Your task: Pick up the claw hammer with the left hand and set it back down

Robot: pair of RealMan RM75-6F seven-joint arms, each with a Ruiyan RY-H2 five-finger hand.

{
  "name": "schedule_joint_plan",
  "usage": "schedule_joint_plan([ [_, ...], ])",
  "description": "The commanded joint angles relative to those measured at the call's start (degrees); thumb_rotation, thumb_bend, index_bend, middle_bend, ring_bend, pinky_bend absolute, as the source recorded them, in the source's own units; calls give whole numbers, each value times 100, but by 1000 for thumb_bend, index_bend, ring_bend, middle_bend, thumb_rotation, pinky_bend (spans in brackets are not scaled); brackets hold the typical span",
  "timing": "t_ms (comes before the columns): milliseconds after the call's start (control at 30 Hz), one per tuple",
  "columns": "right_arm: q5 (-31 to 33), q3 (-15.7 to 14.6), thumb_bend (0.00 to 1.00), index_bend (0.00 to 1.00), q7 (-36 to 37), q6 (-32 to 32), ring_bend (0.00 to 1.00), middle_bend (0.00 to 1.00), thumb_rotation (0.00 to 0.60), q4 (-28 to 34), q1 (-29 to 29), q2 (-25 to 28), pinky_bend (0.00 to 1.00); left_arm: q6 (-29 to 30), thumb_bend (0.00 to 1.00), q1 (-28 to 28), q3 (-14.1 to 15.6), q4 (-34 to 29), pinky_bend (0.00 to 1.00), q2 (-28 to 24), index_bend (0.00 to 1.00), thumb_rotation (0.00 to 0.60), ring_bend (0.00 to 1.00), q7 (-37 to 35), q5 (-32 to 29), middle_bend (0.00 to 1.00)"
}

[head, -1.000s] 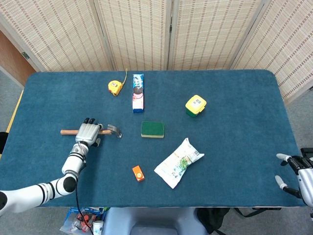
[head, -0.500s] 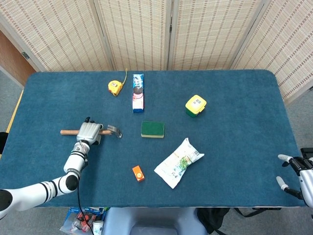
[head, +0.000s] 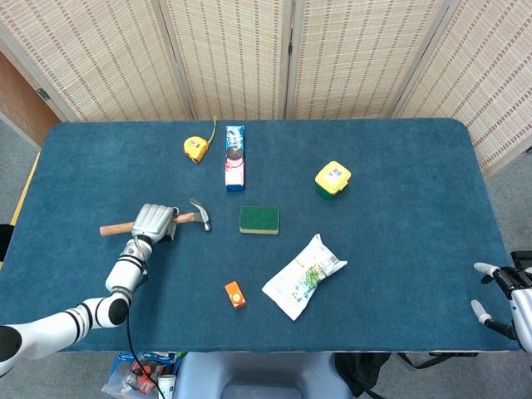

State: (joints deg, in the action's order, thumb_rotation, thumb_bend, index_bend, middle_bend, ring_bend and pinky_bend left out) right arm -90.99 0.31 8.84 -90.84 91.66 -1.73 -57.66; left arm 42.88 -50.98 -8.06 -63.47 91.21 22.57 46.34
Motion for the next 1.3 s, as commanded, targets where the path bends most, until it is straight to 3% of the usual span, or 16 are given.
schedule_joint_plan([
  [33, -7, 5, 282, 272, -5, -15, 265, 430, 600, 9, -5, 7, 280, 193, 611, 276, -96, 103, 707, -94, 642, 600, 621, -1548, 1419, 750],
  [200, -25, 4, 283, 272, -18, -2, 266, 430, 600, 19, 3, -2, 281, 736, 611, 389, -47, 129, 818, -204, 642, 600, 634, -3459, 2862, 753],
  [400, -58, 2, 283, 272, -54, 25, 265, 431, 600, 45, 27, -8, 281, 1556, 611, 348, 75, 443, 907, -36, 633, 600, 653, -4500, 3847, 752],
  [600, -52, 0, 282, 272, -72, 40, 265, 430, 600, 56, 29, -9, 281, 1961, 611, 150, 103, 794, 988, 223, 637, 600, 717, -4389, 4293, 752],
  [900, -19, -4, 282, 272, -66, 63, 265, 431, 600, 36, 19, -26, 281, 2188, 610, -53, 60, 1432, 1000, 705, 656, 600, 830, -3360, 4426, 797],
  [1300, 15, -9, 283, 272, -9, 76, 265, 431, 600, -35, 3, -49, 281, 2077, 611, -136, 160, 2015, 1000, 1027, 665, 600, 853, -2909, 4396, 821],
])
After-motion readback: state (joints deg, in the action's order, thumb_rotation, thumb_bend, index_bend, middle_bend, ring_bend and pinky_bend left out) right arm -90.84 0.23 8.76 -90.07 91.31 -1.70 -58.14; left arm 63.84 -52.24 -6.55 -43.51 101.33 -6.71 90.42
